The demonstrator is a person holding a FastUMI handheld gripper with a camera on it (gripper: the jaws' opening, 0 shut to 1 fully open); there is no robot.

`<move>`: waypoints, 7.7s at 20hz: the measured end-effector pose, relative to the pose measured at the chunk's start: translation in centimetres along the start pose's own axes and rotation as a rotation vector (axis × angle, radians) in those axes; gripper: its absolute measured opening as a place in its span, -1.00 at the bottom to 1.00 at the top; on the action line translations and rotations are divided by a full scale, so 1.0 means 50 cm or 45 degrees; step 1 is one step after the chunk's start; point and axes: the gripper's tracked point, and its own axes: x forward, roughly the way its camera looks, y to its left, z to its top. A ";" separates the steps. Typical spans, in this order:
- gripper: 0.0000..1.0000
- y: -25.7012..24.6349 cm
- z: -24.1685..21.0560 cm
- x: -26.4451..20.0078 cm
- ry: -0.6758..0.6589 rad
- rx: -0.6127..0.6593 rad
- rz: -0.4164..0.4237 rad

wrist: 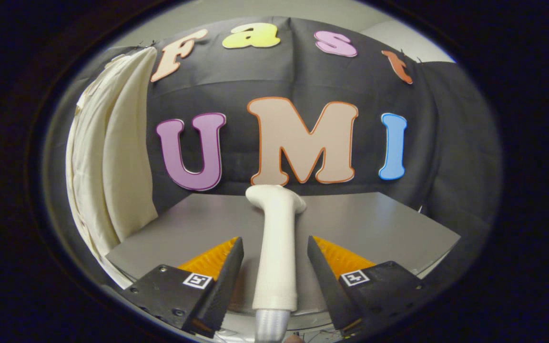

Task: Iron the clothes twice with a garment steamer, once on the left side and once on the right side.

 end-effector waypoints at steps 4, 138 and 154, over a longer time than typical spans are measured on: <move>0.22 -0.003 -0.017 0.022 0.110 0.002 0.013; -0.36 0.690 0.099 -0.326 -0.076 0.168 0.042; -0.36 0.685 -0.091 -0.224 0.124 0.129 0.124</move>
